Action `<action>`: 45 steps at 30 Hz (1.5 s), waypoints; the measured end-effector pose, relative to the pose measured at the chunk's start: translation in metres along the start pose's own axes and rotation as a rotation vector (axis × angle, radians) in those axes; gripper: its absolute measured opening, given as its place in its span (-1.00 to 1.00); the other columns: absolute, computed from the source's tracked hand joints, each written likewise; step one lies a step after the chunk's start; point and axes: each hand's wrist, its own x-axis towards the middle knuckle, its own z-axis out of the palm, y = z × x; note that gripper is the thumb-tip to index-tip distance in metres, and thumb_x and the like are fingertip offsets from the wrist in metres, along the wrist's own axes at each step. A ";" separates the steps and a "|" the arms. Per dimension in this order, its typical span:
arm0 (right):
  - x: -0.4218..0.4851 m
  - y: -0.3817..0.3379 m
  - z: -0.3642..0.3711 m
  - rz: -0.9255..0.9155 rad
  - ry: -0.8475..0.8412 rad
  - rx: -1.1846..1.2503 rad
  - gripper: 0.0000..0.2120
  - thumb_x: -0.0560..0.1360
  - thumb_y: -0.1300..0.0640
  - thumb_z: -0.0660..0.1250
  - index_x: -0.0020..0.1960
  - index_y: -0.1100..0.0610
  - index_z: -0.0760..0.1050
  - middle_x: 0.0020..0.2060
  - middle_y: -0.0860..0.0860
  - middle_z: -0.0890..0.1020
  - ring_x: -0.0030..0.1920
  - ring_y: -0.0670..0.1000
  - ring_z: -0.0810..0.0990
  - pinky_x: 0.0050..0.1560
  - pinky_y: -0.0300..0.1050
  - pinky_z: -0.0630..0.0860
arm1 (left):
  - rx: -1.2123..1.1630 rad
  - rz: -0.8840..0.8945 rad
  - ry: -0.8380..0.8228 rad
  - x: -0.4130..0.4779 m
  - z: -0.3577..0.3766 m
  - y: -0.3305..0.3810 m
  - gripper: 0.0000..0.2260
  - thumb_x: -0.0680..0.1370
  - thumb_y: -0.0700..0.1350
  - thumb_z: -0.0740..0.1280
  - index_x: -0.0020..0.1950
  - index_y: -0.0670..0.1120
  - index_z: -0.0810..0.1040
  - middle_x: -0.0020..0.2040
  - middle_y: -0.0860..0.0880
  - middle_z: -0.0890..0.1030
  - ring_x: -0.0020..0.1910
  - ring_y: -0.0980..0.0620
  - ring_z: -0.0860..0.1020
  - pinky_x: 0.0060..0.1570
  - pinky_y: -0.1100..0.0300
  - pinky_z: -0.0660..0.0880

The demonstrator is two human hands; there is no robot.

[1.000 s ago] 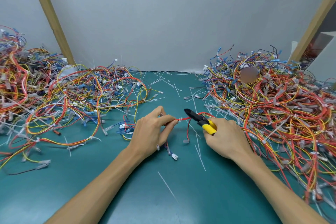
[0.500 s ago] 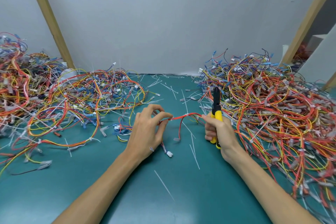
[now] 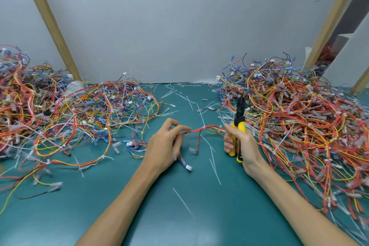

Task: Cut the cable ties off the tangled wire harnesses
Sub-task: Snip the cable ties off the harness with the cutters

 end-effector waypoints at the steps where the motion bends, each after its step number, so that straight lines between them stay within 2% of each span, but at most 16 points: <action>1: -0.001 -0.001 0.000 0.002 -0.001 0.001 -0.69 0.56 0.11 0.33 -0.29 0.08 0.28 -0.46 -0.02 0.31 -0.49 -0.04 0.27 -0.44 -0.19 0.25 | 0.005 -0.012 -0.003 0.001 0.000 0.000 -0.79 0.60 -0.15 0.30 0.14 0.10 0.63 0.10 0.07 0.49 -0.31 0.00 0.54 -0.22 0.02 0.53; 11: -0.003 -0.004 0.001 0.000 -0.024 -0.008 -0.73 0.45 0.04 0.34 -0.31 0.14 0.35 -0.44 0.07 0.34 -0.48 0.01 0.30 -0.41 -0.11 0.29 | -0.035 -0.014 0.000 0.003 0.000 -0.005 -0.79 0.59 -0.15 0.31 0.12 0.13 0.63 0.06 0.11 0.48 -0.30 0.08 0.55 -0.23 0.07 0.53; 13: -0.004 -0.004 0.002 -0.025 -0.044 0.032 -0.72 0.45 0.00 0.29 -0.29 0.16 0.35 -0.43 0.12 0.40 -0.47 0.07 0.37 -0.38 -0.08 0.36 | -0.052 -0.008 0.003 0.000 0.000 -0.004 -0.79 0.58 -0.15 0.32 0.12 0.12 0.64 0.06 0.10 0.49 -0.27 0.08 0.54 -0.20 0.08 0.53; 17: -0.006 -0.002 0.006 -0.020 -0.085 0.229 -0.66 0.58 0.00 0.13 -0.27 0.20 0.37 -0.34 0.22 0.57 -0.41 0.15 0.55 -0.32 -0.06 0.54 | -0.059 -0.021 0.041 0.001 -0.001 -0.009 -0.82 0.57 -0.14 0.35 0.10 0.09 0.65 0.00 0.12 0.48 -0.27 0.09 0.47 -0.18 0.07 0.53; 22: -0.005 0.000 0.007 -0.005 -0.095 0.256 -0.60 0.59 -0.04 0.17 -0.29 0.20 0.47 -0.30 0.24 0.62 -0.33 0.18 0.63 -0.25 -0.04 0.61 | -0.071 -0.026 0.079 0.000 0.001 -0.012 -0.84 0.57 -0.14 0.35 0.08 0.05 0.67 -0.04 0.11 0.47 -0.30 0.11 0.43 -0.18 0.06 0.52; 27: -0.002 0.003 0.005 -0.012 -0.118 0.169 -0.67 0.50 -0.05 0.22 -0.17 0.21 0.51 -0.16 0.29 0.66 -0.18 0.25 0.67 -0.18 0.02 0.63 | -0.050 -0.028 0.061 -0.002 0.001 -0.012 -0.82 0.59 -0.12 0.33 0.11 0.09 0.65 -0.01 0.14 0.44 -0.25 0.10 0.47 -0.18 0.07 0.52; 29: -0.001 0.004 0.005 -0.011 -0.128 0.162 -0.70 0.48 -0.03 0.26 -0.06 0.23 0.54 -0.07 0.28 0.67 -0.10 0.27 0.68 -0.14 0.02 0.63 | -0.022 -0.023 0.043 -0.004 0.001 -0.010 -0.80 0.60 -0.12 0.31 0.14 0.11 0.63 0.11 0.11 0.46 -0.23 0.12 0.47 -0.15 0.05 0.52; 30: -0.001 0.004 0.005 -0.010 -0.133 0.165 -0.70 0.48 0.00 0.27 0.00 0.23 0.55 -0.04 0.27 0.67 -0.07 0.27 0.68 -0.12 0.02 0.64 | 0.032 -0.010 0.038 -0.004 0.001 -0.009 -0.78 0.60 -0.13 0.30 0.17 0.11 0.62 0.20 0.06 0.46 -0.17 0.11 0.48 -0.08 0.03 0.50; 32: -0.001 0.005 0.005 -0.008 -0.141 0.177 -0.66 0.48 0.01 0.27 0.10 0.24 0.56 0.02 0.25 0.68 -0.03 0.26 0.68 -0.10 0.01 0.64 | 0.293 0.048 0.058 -0.004 0.003 -0.006 -0.70 0.57 -0.19 0.25 0.22 0.08 0.60 0.37 -0.06 0.44 0.10 -0.04 0.52 0.12 -0.03 0.39; 34: 0.001 0.004 0.004 -0.007 -0.148 0.186 -0.61 0.48 -0.01 0.26 0.16 0.24 0.55 0.04 0.25 0.67 -0.05 0.24 0.68 -0.09 0.02 0.64 | 0.577 0.147 0.057 -0.003 0.003 0.000 -0.62 0.49 -0.17 0.18 0.25 0.02 0.58 0.42 -0.08 0.44 0.33 -0.19 0.44 0.25 -0.11 0.27; 36: 0.001 0.003 0.004 0.002 -0.151 0.184 -0.59 0.47 -0.04 0.27 0.15 0.24 0.57 0.03 0.25 0.67 -0.10 0.23 0.68 -0.10 0.04 0.63 | 0.749 0.221 -0.029 -0.001 0.000 0.010 -0.62 0.49 -0.08 0.15 0.25 -0.05 0.56 0.34 -0.04 0.52 0.42 -0.16 0.38 0.34 -0.12 0.21; 38: 0.001 0.000 0.003 0.010 -0.165 0.169 -0.58 0.47 -0.07 0.25 0.11 0.23 0.59 -0.01 0.23 0.67 -0.16 0.21 0.67 -0.15 0.03 0.62 | 0.741 0.207 -0.152 0.003 -0.003 0.017 -0.57 0.51 -0.02 0.01 0.24 -0.08 0.52 0.22 -0.02 0.56 0.39 -0.11 0.41 0.36 -0.05 0.22; 40: 0.000 -0.001 0.003 0.029 -0.187 0.142 -0.59 0.49 -0.08 0.25 0.07 0.24 0.60 -0.05 0.22 0.66 -0.20 0.20 0.66 -0.20 0.01 0.61 | 0.551 0.106 -0.248 0.009 -0.004 0.021 -0.64 0.57 -0.05 0.00 0.26 -0.05 0.44 0.14 -0.02 0.55 0.25 -0.06 0.46 0.26 0.04 0.26; 42: 0.000 -0.003 0.003 0.056 -0.207 0.118 -0.55 0.48 -0.11 0.24 0.05 0.27 0.60 -0.08 0.24 0.65 -0.22 0.21 0.65 -0.22 0.00 0.60 | 0.329 -0.014 -0.236 0.016 -0.004 0.023 -0.77 0.64 -0.04 0.07 0.19 -0.01 0.45 -0.08 -0.02 0.62 0.05 -0.10 0.54 0.16 0.01 0.32; 43: 0.000 -0.003 0.004 0.070 -0.217 0.109 -0.52 0.47 -0.12 0.22 0.05 0.28 0.60 -0.10 0.25 0.65 -0.23 0.21 0.64 -0.23 0.00 0.59 | 0.249 -0.061 -0.231 0.020 -0.005 0.022 -0.77 0.65 0.02 0.08 0.09 -0.01 0.50 -0.24 -0.02 0.61 -0.06 -0.13 0.55 0.11 0.00 0.37; 45: 0.002 -0.002 0.005 0.088 -0.232 0.085 -0.50 0.46 -0.14 0.22 0.03 0.30 0.59 -0.14 0.25 0.65 -0.25 0.22 0.64 -0.25 0.00 0.59 | 0.054 -0.181 -0.299 0.027 -0.007 0.020 -0.62 0.66 0.11 0.10 -0.10 -0.05 0.60 -0.46 -0.07 0.55 -0.26 -0.11 0.56 -0.10 0.08 0.46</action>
